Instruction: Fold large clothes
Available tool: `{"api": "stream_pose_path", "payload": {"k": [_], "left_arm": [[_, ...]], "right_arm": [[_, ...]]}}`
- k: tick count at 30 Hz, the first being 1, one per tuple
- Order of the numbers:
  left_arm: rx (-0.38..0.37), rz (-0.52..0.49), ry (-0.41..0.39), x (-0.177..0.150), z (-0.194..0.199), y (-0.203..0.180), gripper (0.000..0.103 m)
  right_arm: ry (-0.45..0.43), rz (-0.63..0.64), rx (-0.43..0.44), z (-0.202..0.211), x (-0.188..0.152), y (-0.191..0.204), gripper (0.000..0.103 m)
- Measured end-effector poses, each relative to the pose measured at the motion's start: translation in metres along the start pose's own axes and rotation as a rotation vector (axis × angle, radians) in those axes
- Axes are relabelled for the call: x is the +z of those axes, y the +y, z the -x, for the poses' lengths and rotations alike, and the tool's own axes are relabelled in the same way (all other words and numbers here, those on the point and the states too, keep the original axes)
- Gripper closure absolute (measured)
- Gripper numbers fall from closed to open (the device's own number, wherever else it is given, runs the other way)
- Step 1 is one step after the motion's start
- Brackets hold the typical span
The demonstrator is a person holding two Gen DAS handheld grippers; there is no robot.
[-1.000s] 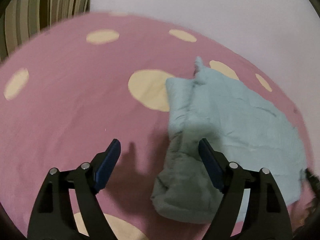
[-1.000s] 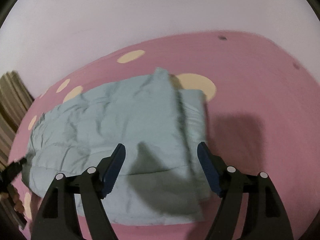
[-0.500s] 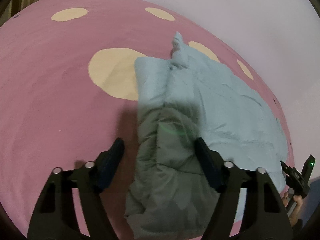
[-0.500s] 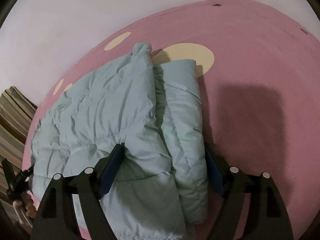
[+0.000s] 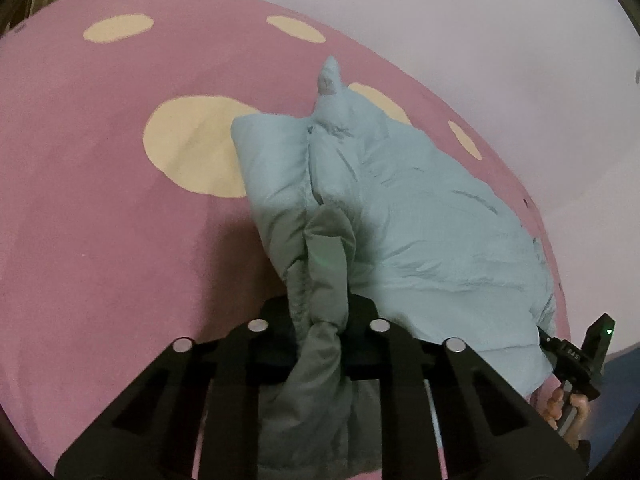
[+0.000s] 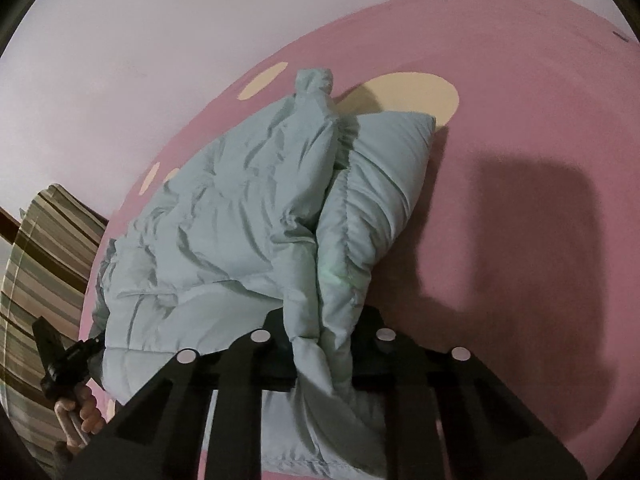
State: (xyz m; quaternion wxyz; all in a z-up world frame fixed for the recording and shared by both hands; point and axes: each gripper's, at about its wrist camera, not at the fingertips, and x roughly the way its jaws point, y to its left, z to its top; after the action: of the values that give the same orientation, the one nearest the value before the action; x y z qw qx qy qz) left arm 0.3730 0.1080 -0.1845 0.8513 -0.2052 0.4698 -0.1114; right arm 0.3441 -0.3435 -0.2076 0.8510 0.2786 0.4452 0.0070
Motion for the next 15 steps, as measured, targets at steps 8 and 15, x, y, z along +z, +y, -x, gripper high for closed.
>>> {"api": "stream_pose_path", "payload": {"k": [8,15], "left_arm": [[0.03,-0.002,-0.057,-0.023,0.05,0.006,0.092],[0.041,0.044,-0.063,-0.067,0.103,0.034,0.092]], "right_arm": [[-0.003,0.019,0.052,0.031,-0.031,0.015,0.09],[0.028,0.041,0.091,0.052,-0.081,0.024,0.09]]}}
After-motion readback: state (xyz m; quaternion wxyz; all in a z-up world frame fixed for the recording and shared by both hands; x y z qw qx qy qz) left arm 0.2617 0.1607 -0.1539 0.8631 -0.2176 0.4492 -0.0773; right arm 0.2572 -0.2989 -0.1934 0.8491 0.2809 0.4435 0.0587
